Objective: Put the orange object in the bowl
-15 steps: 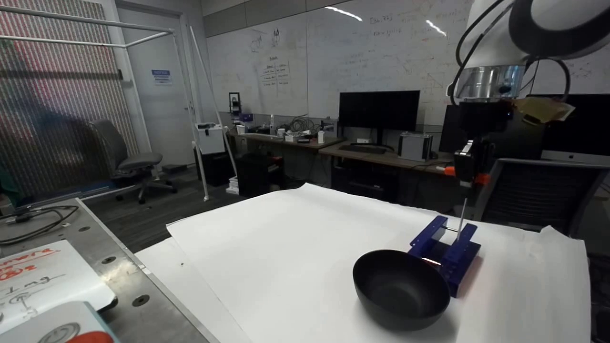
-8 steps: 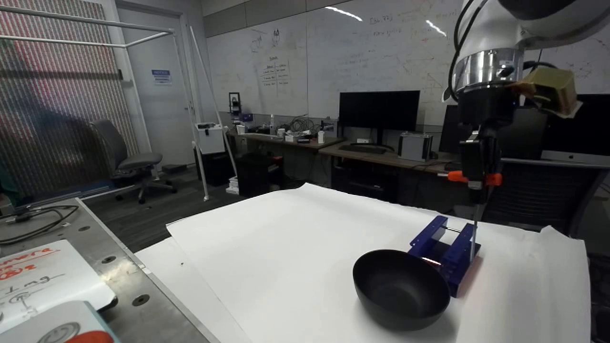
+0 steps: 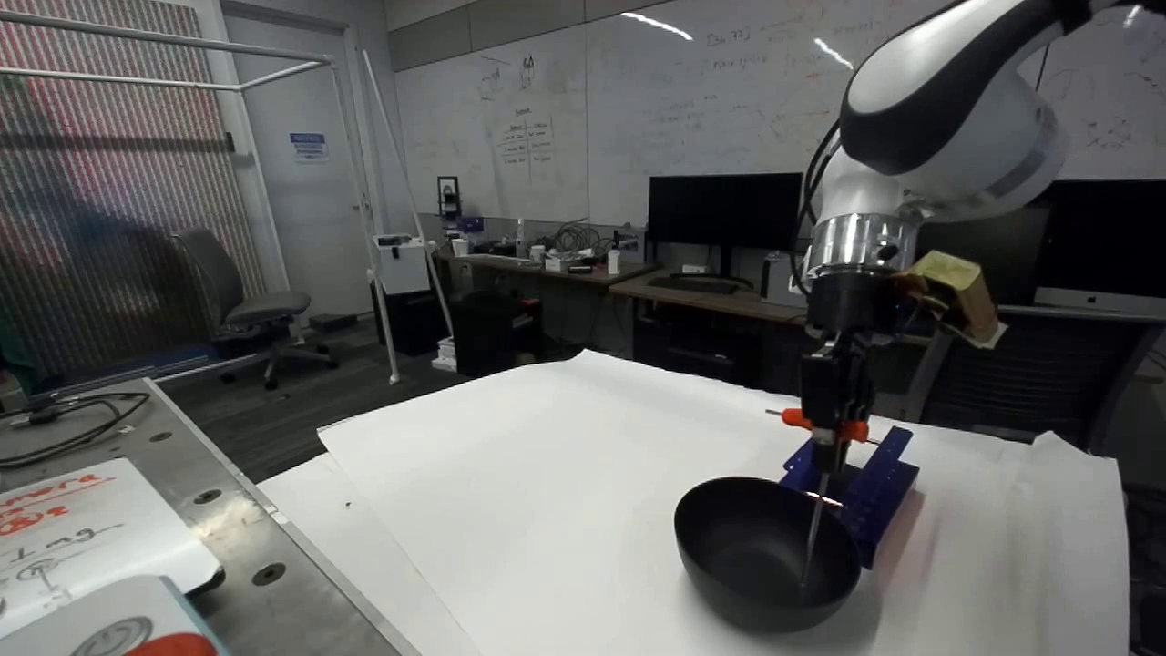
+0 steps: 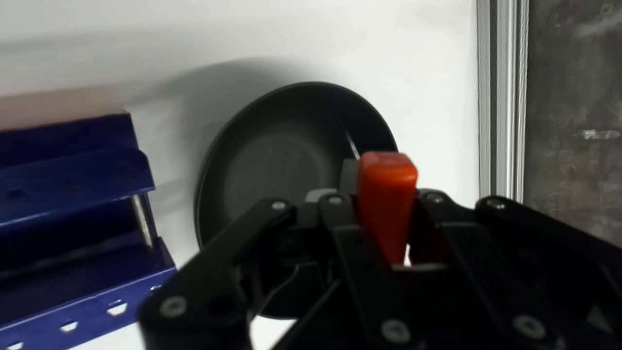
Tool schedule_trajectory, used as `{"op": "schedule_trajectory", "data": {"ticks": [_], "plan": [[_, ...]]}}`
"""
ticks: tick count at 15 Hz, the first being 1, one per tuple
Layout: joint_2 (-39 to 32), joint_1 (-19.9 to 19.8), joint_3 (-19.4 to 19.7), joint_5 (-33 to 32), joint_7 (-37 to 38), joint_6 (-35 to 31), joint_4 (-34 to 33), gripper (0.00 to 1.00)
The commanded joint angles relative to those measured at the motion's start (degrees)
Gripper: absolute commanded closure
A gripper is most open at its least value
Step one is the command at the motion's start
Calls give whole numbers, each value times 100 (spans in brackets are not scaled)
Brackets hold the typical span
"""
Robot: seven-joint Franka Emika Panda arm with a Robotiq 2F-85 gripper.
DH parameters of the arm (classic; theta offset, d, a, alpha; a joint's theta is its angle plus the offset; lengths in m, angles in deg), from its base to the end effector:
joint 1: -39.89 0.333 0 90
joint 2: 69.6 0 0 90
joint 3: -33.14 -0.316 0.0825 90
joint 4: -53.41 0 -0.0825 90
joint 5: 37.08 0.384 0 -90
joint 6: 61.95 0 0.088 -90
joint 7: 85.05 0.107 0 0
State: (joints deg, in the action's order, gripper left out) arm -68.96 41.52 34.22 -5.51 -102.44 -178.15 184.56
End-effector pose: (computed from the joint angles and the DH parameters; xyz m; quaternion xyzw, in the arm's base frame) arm 0.4885 0.0346 0.3442 -0.9664 -0.0011 0.0853 0.2424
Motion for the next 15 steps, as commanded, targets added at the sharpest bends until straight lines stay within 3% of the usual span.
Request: {"op": "schedule_trajectory", "data": {"ticks": [1, 2, 3, 8, 11, 15], "plan": [[-459, 32, -178, 485, -369, -485, -158, 88], [-592, 23, -233, 544, -406, -607, -184, 88], [-767, -2, -267, 545, -390, -662, -239, 65], [-1234, -105, -333, 437, -247, -576, -485, 28], [-1092, -142, -294, 203, 11, -451, -549, 5], [-565, -171, -241, -128, 495, -356, -440, 0]]}}
